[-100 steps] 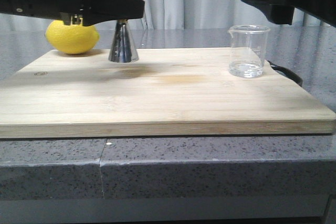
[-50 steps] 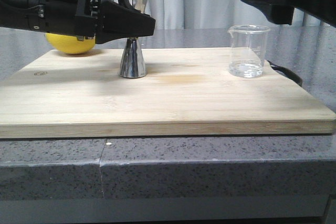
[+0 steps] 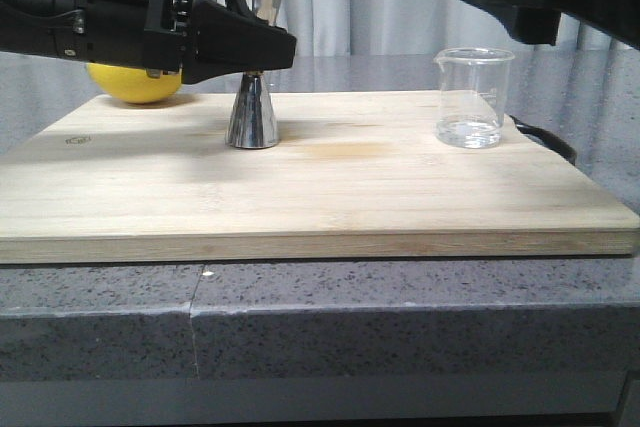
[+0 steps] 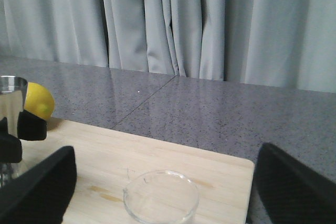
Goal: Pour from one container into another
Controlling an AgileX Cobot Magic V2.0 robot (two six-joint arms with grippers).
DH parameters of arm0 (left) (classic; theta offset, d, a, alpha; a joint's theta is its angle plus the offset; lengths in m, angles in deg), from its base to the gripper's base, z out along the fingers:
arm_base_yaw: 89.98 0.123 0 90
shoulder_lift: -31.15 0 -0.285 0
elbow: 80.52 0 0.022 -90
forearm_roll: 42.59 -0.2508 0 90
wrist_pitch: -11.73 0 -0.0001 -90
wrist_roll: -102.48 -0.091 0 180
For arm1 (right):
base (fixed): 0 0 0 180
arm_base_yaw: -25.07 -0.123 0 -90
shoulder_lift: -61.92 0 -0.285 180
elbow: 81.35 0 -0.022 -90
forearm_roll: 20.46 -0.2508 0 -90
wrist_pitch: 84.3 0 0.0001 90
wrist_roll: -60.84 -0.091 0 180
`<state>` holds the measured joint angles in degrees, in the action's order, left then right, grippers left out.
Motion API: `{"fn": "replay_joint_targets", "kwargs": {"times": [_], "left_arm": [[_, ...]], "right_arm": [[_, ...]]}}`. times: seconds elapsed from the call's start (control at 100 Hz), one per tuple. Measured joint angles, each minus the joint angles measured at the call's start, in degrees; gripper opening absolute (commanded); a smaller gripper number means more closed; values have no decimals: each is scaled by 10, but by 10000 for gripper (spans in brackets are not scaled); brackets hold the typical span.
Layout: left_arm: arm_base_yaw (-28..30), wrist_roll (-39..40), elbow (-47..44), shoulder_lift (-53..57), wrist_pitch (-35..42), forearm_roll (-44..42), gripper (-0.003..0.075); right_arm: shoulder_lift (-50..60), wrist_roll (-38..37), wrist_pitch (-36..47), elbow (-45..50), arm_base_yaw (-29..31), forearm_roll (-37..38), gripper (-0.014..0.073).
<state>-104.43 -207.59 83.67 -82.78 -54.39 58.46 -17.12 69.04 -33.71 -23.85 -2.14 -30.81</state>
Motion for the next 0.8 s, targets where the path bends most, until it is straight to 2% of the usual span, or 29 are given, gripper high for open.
{"fn": "replay_joint_targets", "kwargs": {"times": [0.22, 0.29, 0.37, 0.49, 0.59, 0.8], "left_arm": [[0, -1, 0, 0, -1, 1, 438], [0, -1, 0, 0, -1, 1, 482], [0, -1, 0, 0, -1, 1, 493], [6, 19, 0, 1, -2, -6, 495], [21, 56, 0, 20, 9, -36, 495], [50, 188, 0, 92, 43, -177, 495]], "right_arm": [[11, 0, -49, 0, 0, 0, 625], [27, 0, -88, -4, 0, 0, 625], [54, 0, -149, -18, 0, -2, 625], [106, 3, -282, -57, 5, -3, 625], [150, 7, -435, -107, 23, -3, 625], [206, 9, -740, -224, 102, 8, 625]]}}
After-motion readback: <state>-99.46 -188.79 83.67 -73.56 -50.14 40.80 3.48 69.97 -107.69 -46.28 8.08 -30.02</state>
